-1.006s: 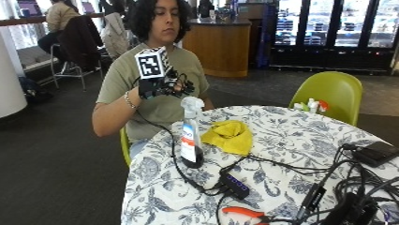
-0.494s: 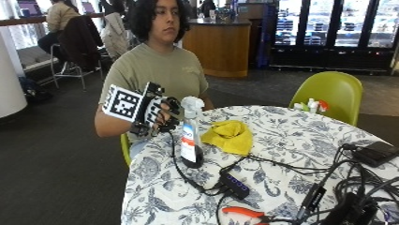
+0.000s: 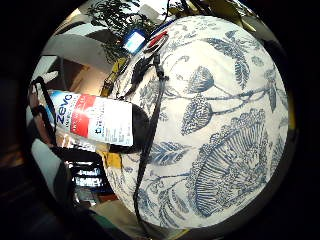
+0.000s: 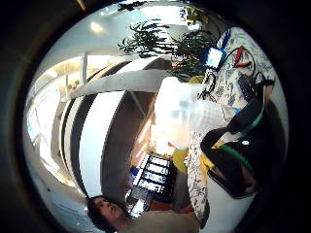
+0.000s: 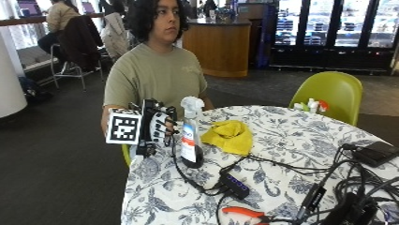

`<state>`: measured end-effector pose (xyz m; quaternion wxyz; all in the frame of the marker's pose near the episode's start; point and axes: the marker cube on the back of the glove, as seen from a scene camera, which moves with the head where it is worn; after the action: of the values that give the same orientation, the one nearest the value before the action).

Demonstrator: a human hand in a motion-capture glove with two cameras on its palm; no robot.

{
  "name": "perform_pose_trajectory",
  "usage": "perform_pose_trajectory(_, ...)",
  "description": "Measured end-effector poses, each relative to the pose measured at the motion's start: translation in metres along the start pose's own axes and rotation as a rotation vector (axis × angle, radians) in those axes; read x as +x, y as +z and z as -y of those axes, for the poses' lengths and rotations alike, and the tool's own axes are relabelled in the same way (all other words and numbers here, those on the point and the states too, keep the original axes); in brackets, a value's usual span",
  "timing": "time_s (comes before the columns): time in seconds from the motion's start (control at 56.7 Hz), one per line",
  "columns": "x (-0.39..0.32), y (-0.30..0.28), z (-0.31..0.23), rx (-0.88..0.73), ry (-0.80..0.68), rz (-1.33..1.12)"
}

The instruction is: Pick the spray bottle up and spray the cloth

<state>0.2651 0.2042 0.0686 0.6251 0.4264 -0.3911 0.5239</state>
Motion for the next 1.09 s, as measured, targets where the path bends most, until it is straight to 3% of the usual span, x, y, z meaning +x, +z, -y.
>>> perform_pose_trajectory(0.124,-0.005,-0.005,-0.013,0.009,-0.016,-0.007)
perform_pose_trajectory(0.265,-0.016,-0.018,-0.054,-0.152,-0.006,-0.083)
perform_pose_trajectory(0.582,-0.017,-0.042,-0.134,-0.208,-0.050,-0.269)
perform_pose_trajectory(0.812,0.000,-0.014,-0.073,-0.165,-0.195,0.004)
perform_pose_trajectory(0.882,0.004,0.002,-0.045,-0.173,-0.194,0.118)
perform_pose_trajectory(1.094,0.009,0.046,0.014,-0.124,-0.159,0.148)
